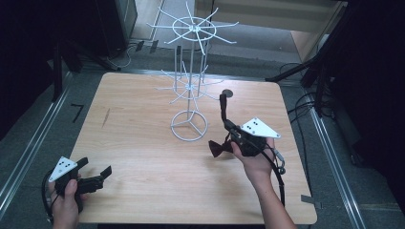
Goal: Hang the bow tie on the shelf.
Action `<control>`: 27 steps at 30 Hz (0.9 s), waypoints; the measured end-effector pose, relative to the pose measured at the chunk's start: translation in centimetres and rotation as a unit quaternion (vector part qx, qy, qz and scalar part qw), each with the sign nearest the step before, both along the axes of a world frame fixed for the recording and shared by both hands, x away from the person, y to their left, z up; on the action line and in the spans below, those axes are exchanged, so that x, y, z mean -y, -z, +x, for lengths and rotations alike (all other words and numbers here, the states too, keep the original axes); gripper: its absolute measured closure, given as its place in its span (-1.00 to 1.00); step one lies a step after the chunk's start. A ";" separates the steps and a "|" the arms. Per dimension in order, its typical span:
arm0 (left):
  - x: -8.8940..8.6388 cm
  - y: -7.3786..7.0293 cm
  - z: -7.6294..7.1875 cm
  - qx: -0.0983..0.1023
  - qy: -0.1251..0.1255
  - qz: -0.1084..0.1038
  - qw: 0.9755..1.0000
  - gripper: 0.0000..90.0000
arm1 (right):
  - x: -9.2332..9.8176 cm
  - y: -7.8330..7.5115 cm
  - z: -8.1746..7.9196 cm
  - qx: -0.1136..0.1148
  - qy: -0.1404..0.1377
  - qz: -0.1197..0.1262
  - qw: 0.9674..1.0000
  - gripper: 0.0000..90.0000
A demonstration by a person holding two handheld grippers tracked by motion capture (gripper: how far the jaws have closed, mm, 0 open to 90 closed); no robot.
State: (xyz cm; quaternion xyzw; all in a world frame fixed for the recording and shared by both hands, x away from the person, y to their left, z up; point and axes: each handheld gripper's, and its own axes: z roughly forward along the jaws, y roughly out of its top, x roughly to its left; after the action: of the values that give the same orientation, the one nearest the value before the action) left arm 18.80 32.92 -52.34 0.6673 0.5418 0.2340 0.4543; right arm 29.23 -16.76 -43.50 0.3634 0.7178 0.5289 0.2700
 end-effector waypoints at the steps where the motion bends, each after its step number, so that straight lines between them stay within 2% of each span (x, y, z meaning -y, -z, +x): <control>1: 0.0 0.0 0.0 0.000 0.000 0.000 1.000 -1.00 | -0.1 0.0 0.0 -0.002 0.000 0.001 1.000 1.00; 17: -0.1 0.0 0.0 0.000 0.001 -0.001 1.000 -1.00 | -2.6 1.2 1.6 -0.020 -0.003 -0.004 1.000 1.00; 27: -0.1 0.0 0.0 0.002 -0.001 -0.004 1.000 -1.00 | -4.5 1.4 2.5 -0.020 -0.005 -0.006 1.000 1.00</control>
State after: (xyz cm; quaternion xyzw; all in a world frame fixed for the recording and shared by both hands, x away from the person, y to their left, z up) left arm 18.78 32.98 -52.35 0.6646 0.5426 0.2332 0.4577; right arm 31.73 -12.29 -44.93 0.3684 0.7278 0.5190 0.2551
